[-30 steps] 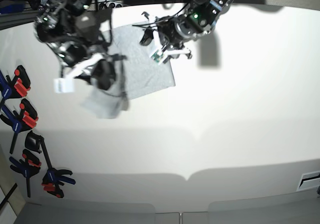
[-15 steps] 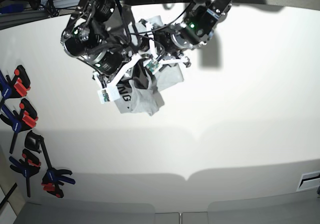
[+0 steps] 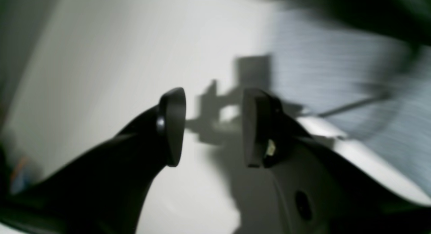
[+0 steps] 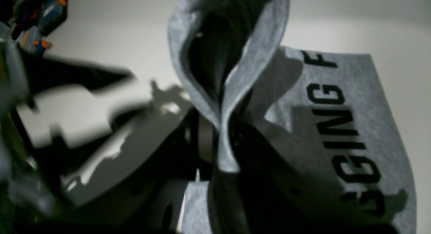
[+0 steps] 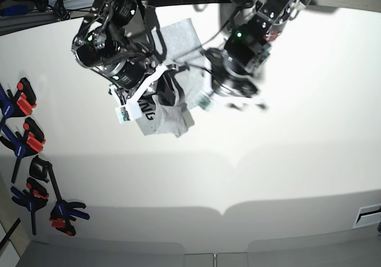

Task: Fold the T-shirt properly
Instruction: 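Grasp the folded shirt with both grippers and fold it over again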

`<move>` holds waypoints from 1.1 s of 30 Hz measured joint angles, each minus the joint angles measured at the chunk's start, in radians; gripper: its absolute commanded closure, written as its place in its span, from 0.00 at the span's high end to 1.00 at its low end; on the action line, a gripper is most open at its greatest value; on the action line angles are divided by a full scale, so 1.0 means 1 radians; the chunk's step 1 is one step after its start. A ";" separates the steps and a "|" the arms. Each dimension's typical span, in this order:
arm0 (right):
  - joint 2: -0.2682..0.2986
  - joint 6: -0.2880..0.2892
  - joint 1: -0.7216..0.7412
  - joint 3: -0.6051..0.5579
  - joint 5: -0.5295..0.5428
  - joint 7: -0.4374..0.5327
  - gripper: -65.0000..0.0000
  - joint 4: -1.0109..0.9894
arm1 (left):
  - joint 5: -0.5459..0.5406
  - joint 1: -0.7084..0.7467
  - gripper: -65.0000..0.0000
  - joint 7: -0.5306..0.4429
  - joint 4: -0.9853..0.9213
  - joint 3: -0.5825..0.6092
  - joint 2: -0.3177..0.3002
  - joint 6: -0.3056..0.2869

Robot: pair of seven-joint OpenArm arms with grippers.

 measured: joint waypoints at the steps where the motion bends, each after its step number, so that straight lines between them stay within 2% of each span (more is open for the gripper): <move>1: 0.000 0.000 0.000 0.000 0.022 -0.010 0.00 0.000 | 0.075 0.000 0.39 -0.001 0.000 0.000 -0.006 0.069; 2: 0.000 0.000 0.000 0.000 0.046 -0.025 0.00 0.000 | 0.145 -0.002 0.39 -0.001 0.000 -0.001 -0.009 0.127; 3: 0.000 0.000 0.000 0.000 0.059 -0.032 0.05 0.000 | 0.207 -0.003 0.39 0.005 0.000 -0.001 -0.009 0.176; 5: -0.004 0.000 0.000 -0.001 0.074 -0.033 0.26 0.000 | 0.297 -0.003 0.39 0.016 0.001 -0.001 -0.008 0.243; 7: -0.011 -0.001 0.000 -0.014 0.078 -0.026 0.37 0.000 | 0.344 -0.003 0.39 0.035 0.001 0.000 -0.008 0.277; 13: -0.025 -0.001 0.000 -0.111 0.103 -0.026 0.38 0.000 | 0.382 -0.003 0.39 0.034 0.001 0.000 -0.008 0.285; 17: -0.025 0.011 0.002 -0.149 0.068 -0.011 0.38 0.000 | 0.382 -0.003 0.39 0.043 0.001 0.000 -0.008 0.285; 20: -0.023 0.011 0.031 -0.135 -0.114 0.080 0.38 0.000 | 0.337 -0.003 0.39 0.049 0.001 0.000 -0.008 0.307; 22: 0.001 -0.004 0.058 -0.114 -0.177 0.168 0.38 0.000 | 0.267 -0.003 0.39 0.050 0.001 0.002 -0.008 0.306; 24: 0.044 -0.035 0.087 -0.097 -0.183 0.204 0.38 0.000 | 0.243 0.002 0.39 0.050 0.013 0.027 -0.008 0.294; 28: 0.144 -0.038 0.168 -0.098 -0.179 0.208 0.38 -0.065 | 0.244 0.024 0.39 -0.008 0.082 0.148 -0.008 0.288; 31: 0.184 -0.042 0.219 -0.099 -0.197 0.207 0.37 -0.211 | 0.135 0.049 0.39 -0.046 0.086 0.261 -0.008 0.285; 33: 0.207 -0.045 0.270 -0.100 -0.203 0.200 0.37 -0.339 | 0.016 0.075 0.39 -0.090 0.085 0.336 -0.011 0.247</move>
